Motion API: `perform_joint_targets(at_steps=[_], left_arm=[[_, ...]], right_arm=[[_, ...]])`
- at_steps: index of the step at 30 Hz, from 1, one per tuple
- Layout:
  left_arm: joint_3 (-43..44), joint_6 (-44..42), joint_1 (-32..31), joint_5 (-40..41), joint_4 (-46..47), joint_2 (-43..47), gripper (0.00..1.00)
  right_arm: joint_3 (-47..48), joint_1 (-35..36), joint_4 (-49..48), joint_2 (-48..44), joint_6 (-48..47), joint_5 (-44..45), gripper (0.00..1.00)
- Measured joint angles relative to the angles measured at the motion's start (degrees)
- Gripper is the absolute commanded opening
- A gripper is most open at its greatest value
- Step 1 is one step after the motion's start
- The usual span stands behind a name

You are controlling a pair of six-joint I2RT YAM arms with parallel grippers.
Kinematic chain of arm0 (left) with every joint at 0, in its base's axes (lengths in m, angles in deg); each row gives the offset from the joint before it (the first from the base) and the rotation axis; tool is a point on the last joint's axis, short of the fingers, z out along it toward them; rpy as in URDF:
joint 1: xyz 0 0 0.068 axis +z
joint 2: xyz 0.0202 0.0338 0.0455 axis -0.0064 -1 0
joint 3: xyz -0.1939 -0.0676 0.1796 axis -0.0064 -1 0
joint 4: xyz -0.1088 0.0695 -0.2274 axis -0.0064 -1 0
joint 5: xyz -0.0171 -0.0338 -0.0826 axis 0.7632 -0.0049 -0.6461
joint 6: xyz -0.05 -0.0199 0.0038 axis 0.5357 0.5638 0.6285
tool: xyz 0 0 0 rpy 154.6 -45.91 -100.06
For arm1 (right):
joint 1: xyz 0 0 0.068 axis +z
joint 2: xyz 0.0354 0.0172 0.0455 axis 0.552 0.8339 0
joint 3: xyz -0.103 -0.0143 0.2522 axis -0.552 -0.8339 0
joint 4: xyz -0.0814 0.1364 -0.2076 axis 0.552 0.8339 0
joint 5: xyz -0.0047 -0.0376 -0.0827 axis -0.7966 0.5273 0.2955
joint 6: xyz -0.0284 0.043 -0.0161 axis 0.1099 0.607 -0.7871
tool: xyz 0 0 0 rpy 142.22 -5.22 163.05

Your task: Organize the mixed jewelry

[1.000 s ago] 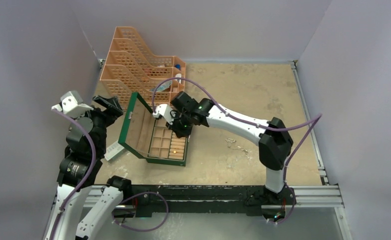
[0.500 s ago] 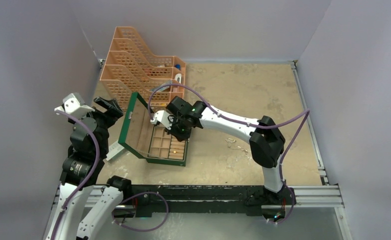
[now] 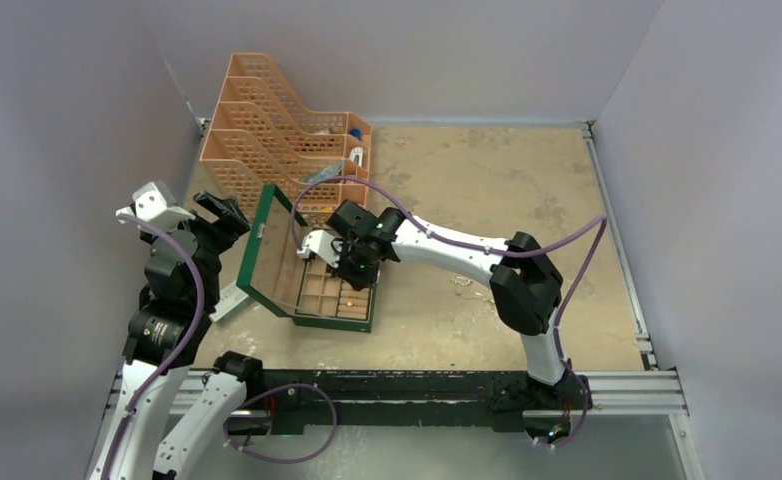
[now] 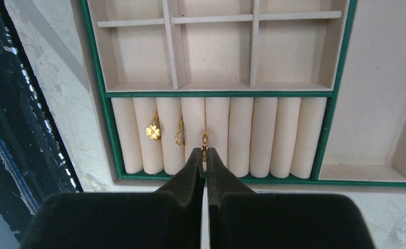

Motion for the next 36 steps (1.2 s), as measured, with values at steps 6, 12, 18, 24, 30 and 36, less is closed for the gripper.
perform_joint_targets(at_steps=[6,12,18,24,30,36], left_arm=[[0.0,0.0,0.0,-0.4,0.0,-0.5,0.76],[0.0,0.0,0.0,-0.4,0.0,-0.5,0.76],[0.0,0.0,0.0,-0.4,0.0,-0.6,0.76],[0.0,0.0,0.0,-0.7,0.0,-0.6,0.76],[0.0,0.0,0.0,-0.7,0.0,-0.7,0.76],[0.0,0.0,0.0,-0.8,0.0,-0.9,0.76]], right_arm=[[0.0,0.2,0.0,1.2,0.0,0.1,0.00],[0.0,0.4,-0.2,1.3,0.0,0.6,0.00],[0.0,0.7,-0.3,1.4,0.0,0.6,0.00],[0.1,1.1,-0.7,2.5,0.0,1.6,0.00],[0.8,1.2,-0.2,2.9,0.5,2.0,0.00],[1.0,1.2,-0.1,3.0,2.0,3.0,0.16]])
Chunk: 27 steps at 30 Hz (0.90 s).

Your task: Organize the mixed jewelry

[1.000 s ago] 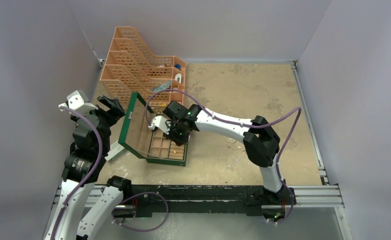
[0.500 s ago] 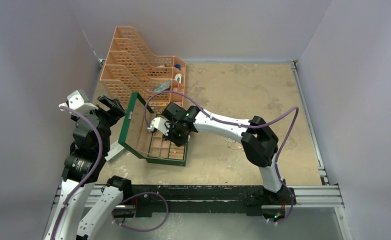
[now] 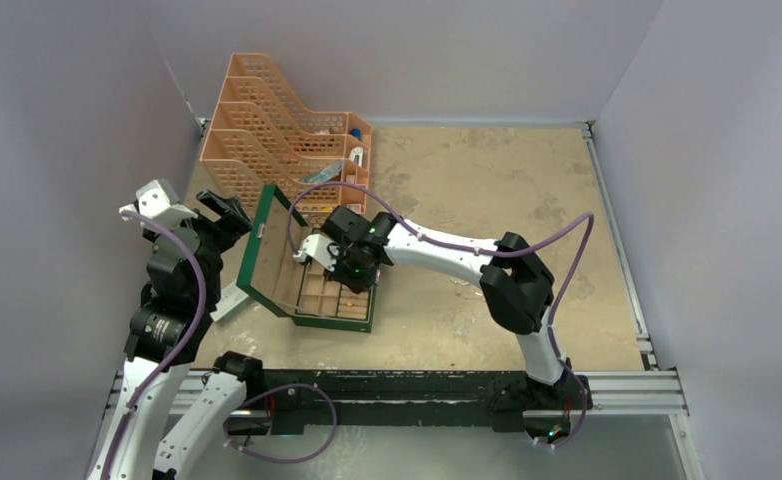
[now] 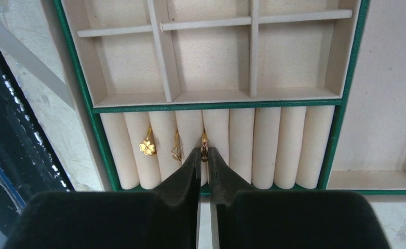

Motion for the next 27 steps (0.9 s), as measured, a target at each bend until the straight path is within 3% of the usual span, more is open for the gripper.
perform_joint_targets(at_steps=[11,18,21,27], left_arm=[[0.0,0.0,0.0,-0.6,0.0,-0.1,0.75],[0.0,0.0,0.0,-3.3,0.0,-1.0,0.76],[0.0,-0.2,0.0,-6.0,0.0,-1.1,0.76],[1.4,-1.6,0.0,-17.0,-0.1,-2.1,0.77]], right_arm=[[0.1,0.1,0.0,-2.0,3.5,1.7,0.38],[-4.1,0.1,-3.0,-13.1,7.8,4.7,0.48],[-8.9,0.0,-7.4,-19.5,11.4,6.8,0.48],[-29.6,-0.2,-25.7,-39.0,25.9,18.3,0.56]])
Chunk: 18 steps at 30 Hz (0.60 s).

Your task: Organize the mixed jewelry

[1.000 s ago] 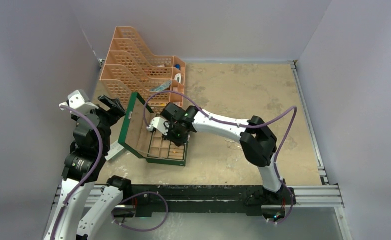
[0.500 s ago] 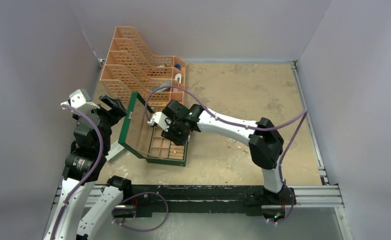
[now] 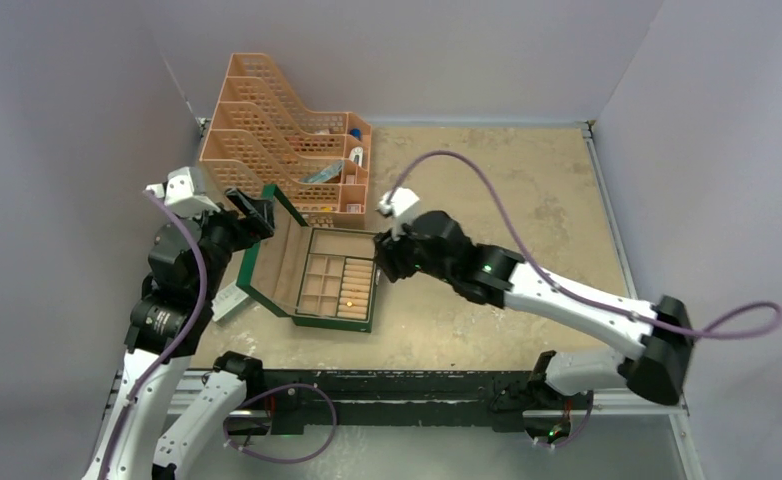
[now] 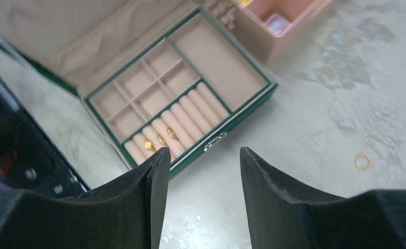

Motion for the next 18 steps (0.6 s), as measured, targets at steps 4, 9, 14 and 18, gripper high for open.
perform_joint_targets(at_steps=[4,9,14,18], left_arm=[[1.5,-0.5,0.0,-8.0,0.0,-1.0,0.78],[2.1,-0.9,0.0,-17.6,0.8,-2.6,0.78],[2.1,-1.9,0.0,-28.3,4.6,-6.2,0.77],[2.1,-2.3,0.0,-36.6,8.9,-10.3,0.76]], right_arm=[[-9.0,-1.9,-8.5,-10.8,11.7,7.5,0.56],[-11.7,-9.6,-10.1,-11.6,30.0,14.6,0.56],[-16.7,-15.6,-9.2,-6.8,39.3,15.1,0.56],[-17.2,-18.5,-9.5,-1.0,40.9,14.0,0.50]])
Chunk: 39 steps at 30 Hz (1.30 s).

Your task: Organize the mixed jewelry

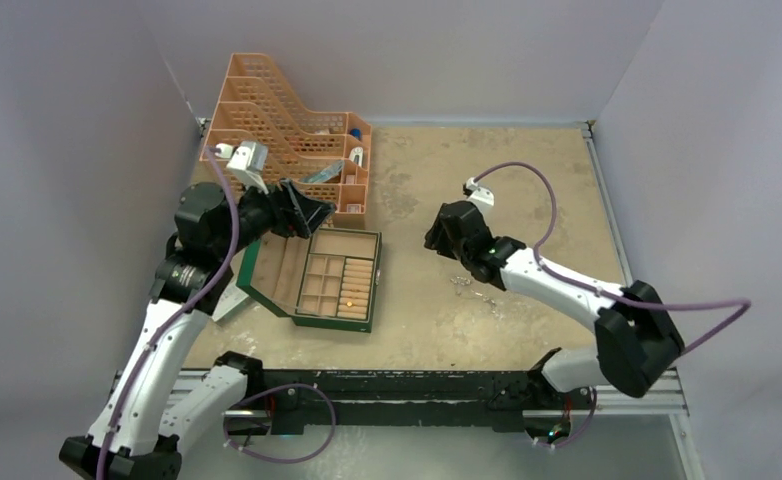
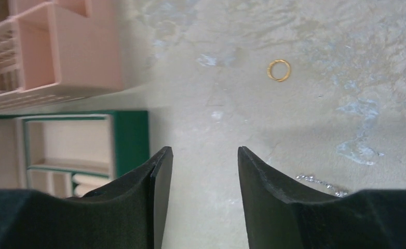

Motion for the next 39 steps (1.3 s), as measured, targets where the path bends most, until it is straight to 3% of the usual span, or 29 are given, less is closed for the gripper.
perform_joint_targets(at_steps=[7,13,19,39], left_arm=[[-1.8,1.0,0.0,-5.7,7.9,-6.1,0.76],[-2.5,1.0,0.0,-6.5,12.0,-10.4,0.75],[-2.6,1.0,0.0,-5.9,12.4,-11.2,0.75],[-2.6,0.9,0.0,-3.7,11.5,-9.5,0.75]], right_arm=[[1.7,-5.5,0.4,11.0,-0.1,-0.4,0.45],[4.0,-7.7,0.5,15.1,-1.2,1.3,0.42],[8.7,-8.4,0.6,21.0,-4.5,2.8,0.25],[15.7,-12.2,4.4,27.9,-20.3,-0.9,0.32]])
